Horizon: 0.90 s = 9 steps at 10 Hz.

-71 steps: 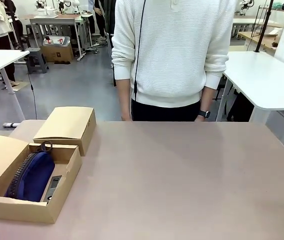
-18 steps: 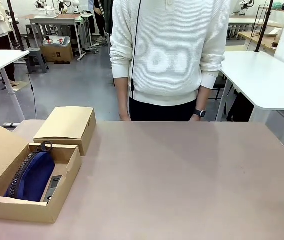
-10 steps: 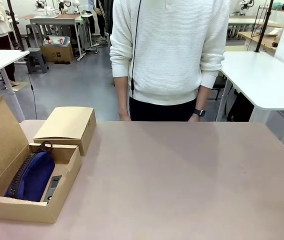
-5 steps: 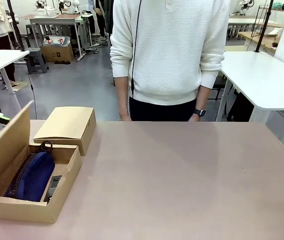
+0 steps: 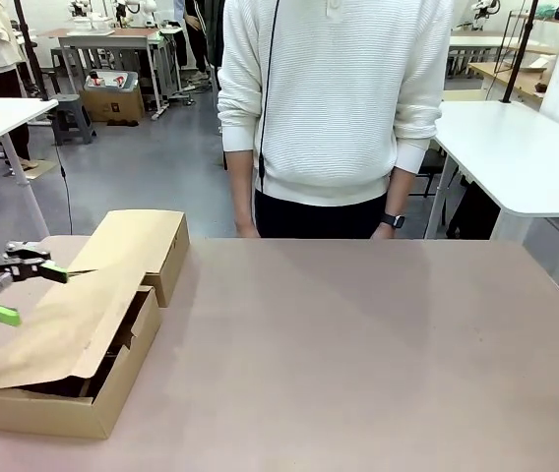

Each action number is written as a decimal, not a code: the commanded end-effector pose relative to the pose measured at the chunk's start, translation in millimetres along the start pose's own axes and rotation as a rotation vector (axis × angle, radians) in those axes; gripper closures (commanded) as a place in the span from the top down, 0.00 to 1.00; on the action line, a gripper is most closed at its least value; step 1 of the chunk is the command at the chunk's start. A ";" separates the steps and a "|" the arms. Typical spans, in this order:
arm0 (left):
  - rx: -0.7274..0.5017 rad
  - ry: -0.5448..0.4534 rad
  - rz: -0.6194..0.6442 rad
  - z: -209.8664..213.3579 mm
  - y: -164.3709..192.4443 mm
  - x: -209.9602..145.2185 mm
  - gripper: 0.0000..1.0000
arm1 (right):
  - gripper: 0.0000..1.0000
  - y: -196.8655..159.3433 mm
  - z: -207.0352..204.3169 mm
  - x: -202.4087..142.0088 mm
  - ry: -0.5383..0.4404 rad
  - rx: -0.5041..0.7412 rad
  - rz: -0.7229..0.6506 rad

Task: Place items inside the box.
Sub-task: Close the lid of the Mailer Box closest to the robot.

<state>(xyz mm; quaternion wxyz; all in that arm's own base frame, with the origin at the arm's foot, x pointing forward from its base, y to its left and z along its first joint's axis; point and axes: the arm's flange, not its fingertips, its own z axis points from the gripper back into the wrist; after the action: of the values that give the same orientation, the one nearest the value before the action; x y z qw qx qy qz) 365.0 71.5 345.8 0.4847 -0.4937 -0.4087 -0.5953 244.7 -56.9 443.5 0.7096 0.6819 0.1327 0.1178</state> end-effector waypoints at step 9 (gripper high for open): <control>0.142 0.203 -0.098 -46.0 -13.8 -41.0 1.00 | 1.00 5.8 -2.0 2.2 -0.010 0.021 -0.012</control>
<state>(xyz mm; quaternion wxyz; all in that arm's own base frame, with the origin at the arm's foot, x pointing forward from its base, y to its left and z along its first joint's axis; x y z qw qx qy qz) 361.6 35.7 301.4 0.5454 -0.3733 -0.4001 -0.6349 244.7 -56.9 443.5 0.7096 0.6819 0.1327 0.1178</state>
